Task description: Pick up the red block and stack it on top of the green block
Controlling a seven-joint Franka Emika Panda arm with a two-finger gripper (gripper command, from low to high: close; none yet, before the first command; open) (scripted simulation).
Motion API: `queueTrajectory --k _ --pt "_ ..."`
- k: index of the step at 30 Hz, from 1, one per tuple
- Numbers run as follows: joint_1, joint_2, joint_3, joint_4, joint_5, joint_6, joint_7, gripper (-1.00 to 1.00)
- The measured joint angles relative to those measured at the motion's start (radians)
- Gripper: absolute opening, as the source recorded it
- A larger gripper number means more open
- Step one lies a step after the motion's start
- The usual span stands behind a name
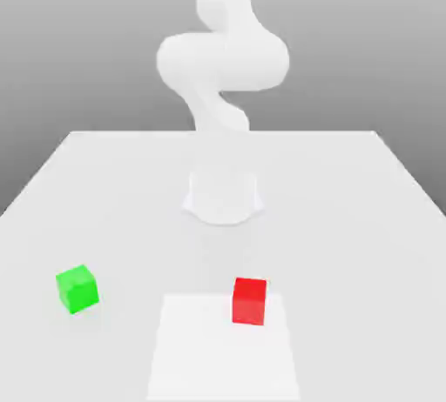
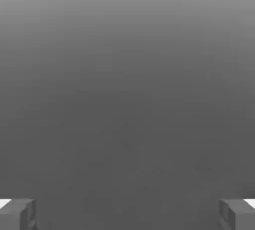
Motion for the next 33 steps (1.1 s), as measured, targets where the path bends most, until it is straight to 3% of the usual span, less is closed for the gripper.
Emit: queueTrajectory --k 17,24,25,33 --pt "0.006 0.612 0.103 -0.497 0.023 0.439 0.193 0.00" --pt "0.049 0.900 0.041 -0.496 -0.079 0.675 0.282 0.00" --pt "0.059 0.925 0.029 -0.493 -0.086 0.696 0.287 -1.00" --pt "0.051 0.901 0.039 -0.496 -0.081 0.677 0.285 -1.00"
